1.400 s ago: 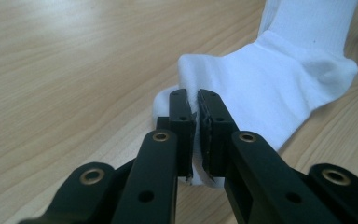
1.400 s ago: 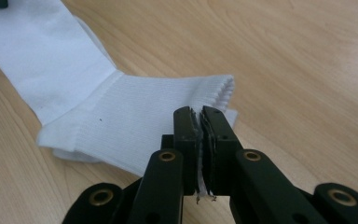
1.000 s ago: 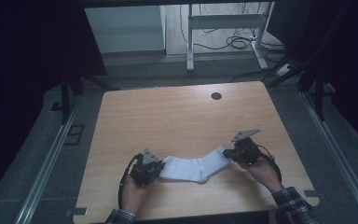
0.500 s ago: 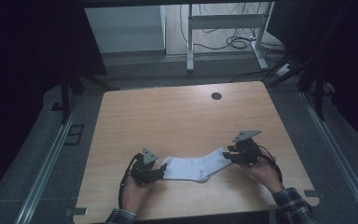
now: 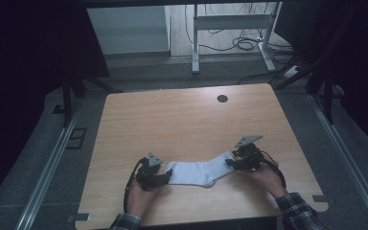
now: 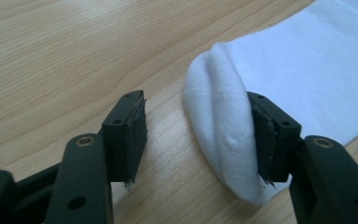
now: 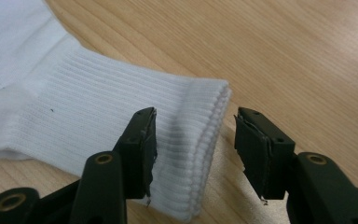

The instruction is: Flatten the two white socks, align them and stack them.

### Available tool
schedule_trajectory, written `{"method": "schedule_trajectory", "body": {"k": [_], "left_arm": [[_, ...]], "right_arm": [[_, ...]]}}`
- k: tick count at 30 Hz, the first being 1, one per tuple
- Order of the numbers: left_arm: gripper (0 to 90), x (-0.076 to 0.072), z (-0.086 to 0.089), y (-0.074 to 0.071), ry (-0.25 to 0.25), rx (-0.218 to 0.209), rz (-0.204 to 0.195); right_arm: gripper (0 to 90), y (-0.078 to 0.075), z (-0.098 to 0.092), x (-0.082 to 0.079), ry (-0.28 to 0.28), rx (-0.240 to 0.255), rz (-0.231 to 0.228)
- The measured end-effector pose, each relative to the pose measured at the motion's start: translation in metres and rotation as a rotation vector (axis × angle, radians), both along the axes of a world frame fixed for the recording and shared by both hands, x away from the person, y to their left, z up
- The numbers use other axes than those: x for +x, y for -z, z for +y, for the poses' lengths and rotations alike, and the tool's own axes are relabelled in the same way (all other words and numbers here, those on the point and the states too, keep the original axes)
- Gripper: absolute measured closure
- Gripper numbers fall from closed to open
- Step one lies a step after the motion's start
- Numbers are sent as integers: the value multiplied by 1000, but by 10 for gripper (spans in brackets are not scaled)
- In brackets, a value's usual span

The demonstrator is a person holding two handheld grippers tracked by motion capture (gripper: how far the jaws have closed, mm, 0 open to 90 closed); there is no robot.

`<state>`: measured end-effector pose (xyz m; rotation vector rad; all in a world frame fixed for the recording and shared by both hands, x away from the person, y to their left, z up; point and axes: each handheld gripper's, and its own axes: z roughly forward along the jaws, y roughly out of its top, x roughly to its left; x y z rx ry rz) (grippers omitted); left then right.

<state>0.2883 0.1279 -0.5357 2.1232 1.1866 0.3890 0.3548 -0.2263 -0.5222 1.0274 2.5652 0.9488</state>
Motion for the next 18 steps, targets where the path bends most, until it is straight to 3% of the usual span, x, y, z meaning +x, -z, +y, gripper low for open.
{"method": "schedule_trajectory", "body": {"k": [4, 6, 8, 11, 18], "left_arm": [[575, 1, 1, 0, 39, -29, 10], [721, 3, 1, 0, 62, -36, 23], [765, 4, -1, -1, 74, -41, 31], [815, 6, -5, -2, 78, -30, 29], [827, 7, -6, -4, 75, -30, 19]], "right_arm": [[584, 1, 0, 0, -9, 14, 22], [699, 0, 2, -2, -4, 14, 34], [730, 0, 2, -2, -8, 13, 36], [769, -2, 5, -3, -4, 3, 41], [780, -4, 4, -4, -7, 2, 33]]}}
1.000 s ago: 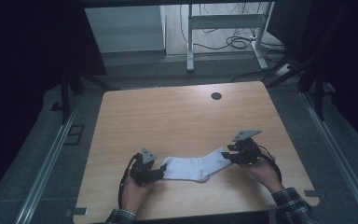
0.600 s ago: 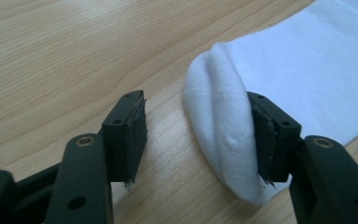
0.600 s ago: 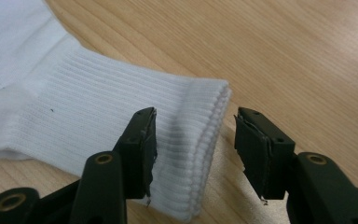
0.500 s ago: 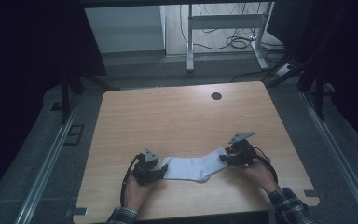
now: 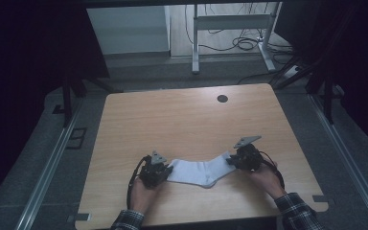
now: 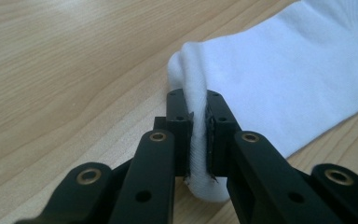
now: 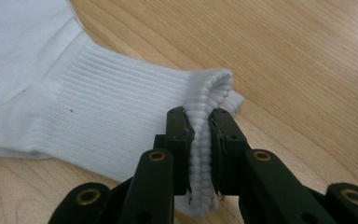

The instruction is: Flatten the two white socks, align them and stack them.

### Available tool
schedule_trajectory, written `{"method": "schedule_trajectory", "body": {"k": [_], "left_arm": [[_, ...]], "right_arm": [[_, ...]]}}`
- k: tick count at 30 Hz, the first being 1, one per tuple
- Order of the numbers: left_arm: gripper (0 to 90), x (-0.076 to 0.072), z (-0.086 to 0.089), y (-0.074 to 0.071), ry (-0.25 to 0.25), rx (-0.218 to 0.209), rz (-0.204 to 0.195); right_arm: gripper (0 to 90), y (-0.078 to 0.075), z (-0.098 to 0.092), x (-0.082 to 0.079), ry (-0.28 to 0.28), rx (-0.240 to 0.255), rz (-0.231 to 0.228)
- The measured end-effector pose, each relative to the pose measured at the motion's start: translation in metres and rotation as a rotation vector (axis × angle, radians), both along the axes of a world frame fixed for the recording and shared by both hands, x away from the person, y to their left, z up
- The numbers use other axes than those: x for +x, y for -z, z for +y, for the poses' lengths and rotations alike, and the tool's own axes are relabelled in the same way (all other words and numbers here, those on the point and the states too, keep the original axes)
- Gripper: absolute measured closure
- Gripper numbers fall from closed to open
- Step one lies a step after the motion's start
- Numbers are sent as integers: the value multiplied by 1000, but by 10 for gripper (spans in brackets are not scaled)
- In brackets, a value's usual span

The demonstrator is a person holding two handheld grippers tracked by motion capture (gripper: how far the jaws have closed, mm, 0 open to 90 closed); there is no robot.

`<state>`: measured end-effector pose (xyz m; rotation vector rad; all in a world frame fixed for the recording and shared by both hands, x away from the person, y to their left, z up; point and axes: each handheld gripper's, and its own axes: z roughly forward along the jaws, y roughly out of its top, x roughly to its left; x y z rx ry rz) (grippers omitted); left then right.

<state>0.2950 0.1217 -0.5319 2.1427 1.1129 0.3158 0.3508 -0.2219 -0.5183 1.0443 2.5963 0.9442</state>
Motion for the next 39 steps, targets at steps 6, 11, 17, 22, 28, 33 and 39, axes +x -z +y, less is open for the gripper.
{"method": "schedule_trajectory", "body": {"k": [6, 11, 17, 22, 28, 33, 39], "left_arm": [[828, 4, 2, -9, -1, -9, -27], [828, 10, 5, -19, -11, -17, -50], [827, 22, 5, -33, -15, -11, -76], [827, 40, 8, -48, -32, -5, -99], [827, 61, 10, -55, -51, 17, -107], [826, 76, 11, -49, -75, 28, -94], [825, 88, 10, -34, -96, 36, -74]], "right_arm": [[780, -8, -1, -1, 0, 17, -19], [781, -21, -5, 2, 11, 54, -42], [781, -33, -4, 10, 20, 68, -65], [780, -45, 2, 25, 31, 71, -92], [780, -48, 9, 45, 49, 60, -98], [780, -43, 14, 61, 69, 62, -88], [779, -28, 18, 74, 88, 46, -61]]}}
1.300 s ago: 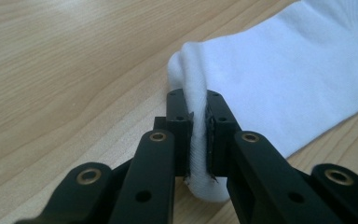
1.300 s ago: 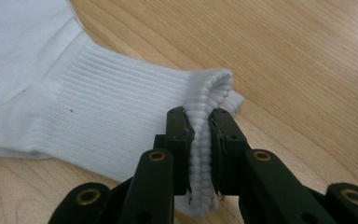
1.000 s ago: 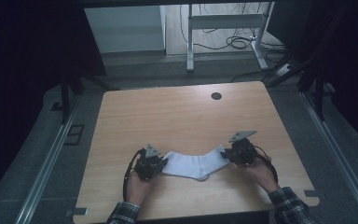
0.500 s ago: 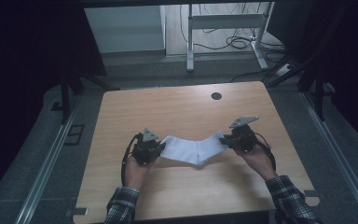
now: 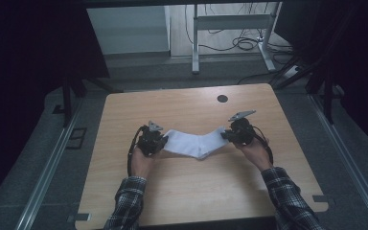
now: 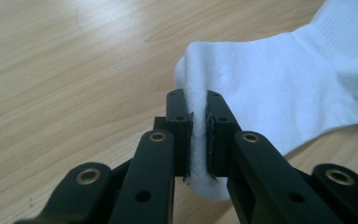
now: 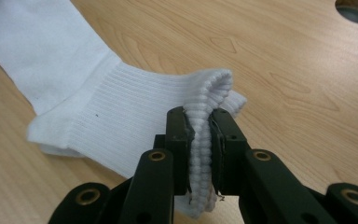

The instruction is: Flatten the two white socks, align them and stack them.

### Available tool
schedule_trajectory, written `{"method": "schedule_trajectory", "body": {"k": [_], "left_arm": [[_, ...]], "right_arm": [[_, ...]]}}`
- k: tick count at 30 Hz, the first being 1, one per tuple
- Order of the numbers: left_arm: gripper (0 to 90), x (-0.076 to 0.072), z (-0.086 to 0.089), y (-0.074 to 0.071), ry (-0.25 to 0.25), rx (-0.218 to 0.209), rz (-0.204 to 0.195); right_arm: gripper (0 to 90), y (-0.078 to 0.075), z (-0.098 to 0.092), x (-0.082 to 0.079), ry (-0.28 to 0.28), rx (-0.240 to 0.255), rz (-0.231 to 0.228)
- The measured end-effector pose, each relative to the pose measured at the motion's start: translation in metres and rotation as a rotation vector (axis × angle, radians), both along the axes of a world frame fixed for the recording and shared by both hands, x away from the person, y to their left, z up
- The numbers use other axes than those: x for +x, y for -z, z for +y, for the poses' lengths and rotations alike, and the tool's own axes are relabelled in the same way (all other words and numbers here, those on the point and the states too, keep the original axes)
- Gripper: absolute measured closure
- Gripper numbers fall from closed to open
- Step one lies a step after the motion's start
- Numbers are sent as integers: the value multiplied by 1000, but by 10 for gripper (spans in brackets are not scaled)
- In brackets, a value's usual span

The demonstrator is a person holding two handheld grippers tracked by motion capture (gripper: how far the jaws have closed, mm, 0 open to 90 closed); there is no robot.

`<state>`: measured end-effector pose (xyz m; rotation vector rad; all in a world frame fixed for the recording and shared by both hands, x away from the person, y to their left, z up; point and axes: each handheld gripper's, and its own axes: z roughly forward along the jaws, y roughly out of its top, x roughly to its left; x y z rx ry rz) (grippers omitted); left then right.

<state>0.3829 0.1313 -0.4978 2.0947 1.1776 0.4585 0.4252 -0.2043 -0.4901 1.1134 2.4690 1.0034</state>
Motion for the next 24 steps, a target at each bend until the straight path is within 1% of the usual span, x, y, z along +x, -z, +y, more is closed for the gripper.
{"method": "schedule_trajectory", "body": {"k": [1, 2, 3, 4, 6, 8, 9, 11, 13, 14, 16, 18, 19, 21, 23, 24], "left_arm": [[824, 4, -1, 6, -5, 8, 9], [824, 5, -1, 9, -7, 14, 15], [823, 5, -1, 9, -7, 14, 15], [823, 9, -2, 15, -12, 21, 22], [821, 11, -3, 20, -21, 25, 28], [820, 12, -3, 22, -23, 26, 32], [816, 14, -3, 26, -29, 30, 37], [813, 15, -4, 27, -32, 35, 39], [808, 16, -4, 32, -38, 44, 46], [807, 16, -4, 32, -38, 44, 46], [801, 17, -4, 35, -48, 36, 50], [797, 17, -3, 36, -57, 23, 51], [791, 17, -3, 36, -57, 23, 51], [771, 17, -3, 36, -66, 17, 53], [737, 17, -2, 36, -76, 14, 53], [715, 17, -2, 36, -86, 20, 50]], "right_arm": [[779, 3, 0, 2, 4, 1, 5], [779, 5, 0, 3, 7, 0, 9], [779, 5, 0, 3, 7, 0, 9], [778, 10, 0, 6, 14, -1, 14], [777, 15, -1, 9, 19, 3, 18], [776, 17, -2, 11, 22, 4, 19], [772, 21, -1, 13, 35, 6, 27], [771, 23, -2, 14, 36, 7, 30], [760, 29, -1, 16, 42, 1, 38], [760, 29, -1, 16, 42, 1, 38], [745, 35, -3, 17, 46, 6, 48], [731, 36, -5, 18, 52, 21, 55], [727, 36, -5, 18, 52, 24, 59], [718, 36, -6, 19, 56, 28, 67], [712, 36, -6, 19, 58, 23, 65], [694, 36, -5, 18, 60, 17, 60]]}}
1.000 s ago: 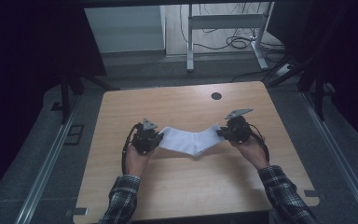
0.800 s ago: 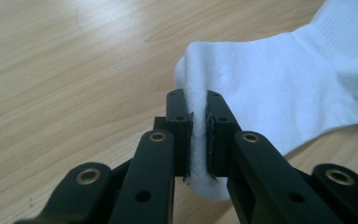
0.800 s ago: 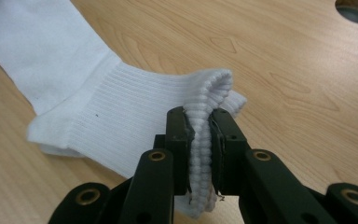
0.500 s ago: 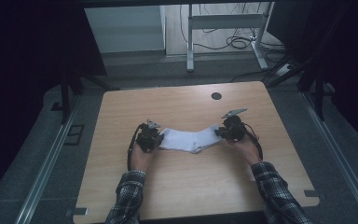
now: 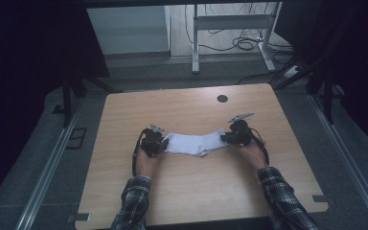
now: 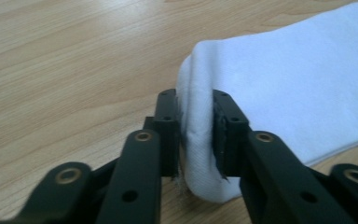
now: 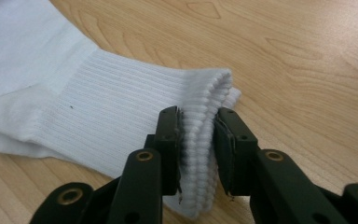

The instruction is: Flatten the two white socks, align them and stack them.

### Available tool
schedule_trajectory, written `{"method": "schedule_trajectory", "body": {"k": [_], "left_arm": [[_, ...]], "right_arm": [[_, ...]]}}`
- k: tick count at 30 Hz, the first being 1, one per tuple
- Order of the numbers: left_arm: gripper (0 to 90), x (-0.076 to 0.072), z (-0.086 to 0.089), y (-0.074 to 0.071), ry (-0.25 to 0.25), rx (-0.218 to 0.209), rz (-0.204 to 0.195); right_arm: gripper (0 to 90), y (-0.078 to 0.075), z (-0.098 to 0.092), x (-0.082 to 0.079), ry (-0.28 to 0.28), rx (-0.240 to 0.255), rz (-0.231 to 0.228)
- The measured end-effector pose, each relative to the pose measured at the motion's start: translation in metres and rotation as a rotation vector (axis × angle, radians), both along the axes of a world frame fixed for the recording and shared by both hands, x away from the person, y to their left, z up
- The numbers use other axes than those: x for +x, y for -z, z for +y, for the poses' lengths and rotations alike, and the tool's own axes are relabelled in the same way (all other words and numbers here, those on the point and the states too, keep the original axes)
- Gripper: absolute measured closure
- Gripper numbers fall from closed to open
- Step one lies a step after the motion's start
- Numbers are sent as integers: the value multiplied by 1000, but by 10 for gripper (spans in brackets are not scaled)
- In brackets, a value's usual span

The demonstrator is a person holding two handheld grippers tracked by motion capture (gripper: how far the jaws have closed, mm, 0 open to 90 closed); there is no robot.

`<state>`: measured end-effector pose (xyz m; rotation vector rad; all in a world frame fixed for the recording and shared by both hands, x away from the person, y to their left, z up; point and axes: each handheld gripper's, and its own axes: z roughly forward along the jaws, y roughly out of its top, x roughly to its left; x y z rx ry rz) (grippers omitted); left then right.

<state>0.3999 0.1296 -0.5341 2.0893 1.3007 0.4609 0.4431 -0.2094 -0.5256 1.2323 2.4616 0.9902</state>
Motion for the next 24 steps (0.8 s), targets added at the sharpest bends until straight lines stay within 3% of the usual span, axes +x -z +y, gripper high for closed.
{"method": "schedule_trajectory", "body": {"k": [5, 10, 21, 24], "left_arm": [[581, 0, 1, -1, -28, -3, -12], [507, 0, 3, -4, -47, -22, -23], [352, -3, 1, -12, -27, -55, -39], [264, -4, 0, -14, -14, -75, -33]], "right_arm": [[641, -1, 0, -1, 1, -12, -16], [561, -5, -1, -3, -2, -16, -33], [430, -11, -2, -7, -33, 7, -44], [385, -14, -1, -9, -41, 12, -48]]}}
